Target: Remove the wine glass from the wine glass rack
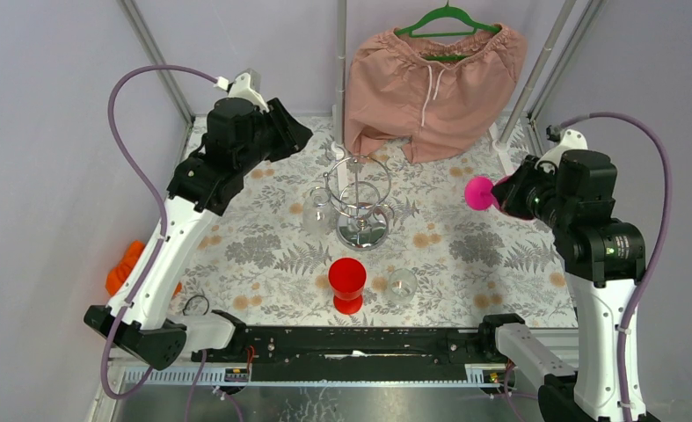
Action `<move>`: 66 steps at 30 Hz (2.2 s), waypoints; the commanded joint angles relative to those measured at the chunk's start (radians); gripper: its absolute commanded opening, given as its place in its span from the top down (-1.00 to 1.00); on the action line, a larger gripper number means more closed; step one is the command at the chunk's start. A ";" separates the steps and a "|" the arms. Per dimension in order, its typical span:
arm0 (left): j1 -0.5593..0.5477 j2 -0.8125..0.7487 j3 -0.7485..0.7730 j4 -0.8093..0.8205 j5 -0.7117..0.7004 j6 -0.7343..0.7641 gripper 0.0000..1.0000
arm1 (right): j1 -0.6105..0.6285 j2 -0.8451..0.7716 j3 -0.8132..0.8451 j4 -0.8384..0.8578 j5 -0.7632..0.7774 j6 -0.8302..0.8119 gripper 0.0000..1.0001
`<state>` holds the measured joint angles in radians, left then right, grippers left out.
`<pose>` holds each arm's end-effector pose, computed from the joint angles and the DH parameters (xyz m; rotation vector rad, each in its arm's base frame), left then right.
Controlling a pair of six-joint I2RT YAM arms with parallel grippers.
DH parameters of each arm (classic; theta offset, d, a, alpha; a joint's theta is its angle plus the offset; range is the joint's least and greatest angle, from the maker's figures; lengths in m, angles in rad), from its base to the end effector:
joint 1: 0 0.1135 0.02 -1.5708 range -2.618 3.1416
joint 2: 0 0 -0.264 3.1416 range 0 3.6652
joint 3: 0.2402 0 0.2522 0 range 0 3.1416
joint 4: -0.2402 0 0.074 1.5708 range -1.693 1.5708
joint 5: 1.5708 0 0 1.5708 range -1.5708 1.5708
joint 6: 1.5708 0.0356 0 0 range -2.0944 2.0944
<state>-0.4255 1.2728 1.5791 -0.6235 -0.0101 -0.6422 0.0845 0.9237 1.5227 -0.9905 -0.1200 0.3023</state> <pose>0.2389 -0.1079 0.4627 -0.2182 1.9405 -0.7111 0.1296 0.0153 0.4701 0.1358 1.9731 0.3706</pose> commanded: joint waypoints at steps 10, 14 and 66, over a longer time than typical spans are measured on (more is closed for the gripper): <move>-0.007 -0.049 -0.058 -0.027 -0.046 0.045 0.01 | 0.005 -0.060 -0.154 -0.183 0.094 -0.063 1.00; -0.007 -0.061 -0.058 -0.026 -0.044 0.049 -0.01 | 0.005 -0.077 -0.168 -0.207 0.086 -0.058 1.00; 0.140 0.242 0.737 -0.351 -0.215 0.059 -0.11 | 0.491 0.468 0.560 0.244 -0.376 0.118 1.00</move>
<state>-0.3099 1.4746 2.2177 -0.9009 -0.2058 -0.6029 0.4034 1.2861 1.9602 -0.6861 -0.6563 0.4862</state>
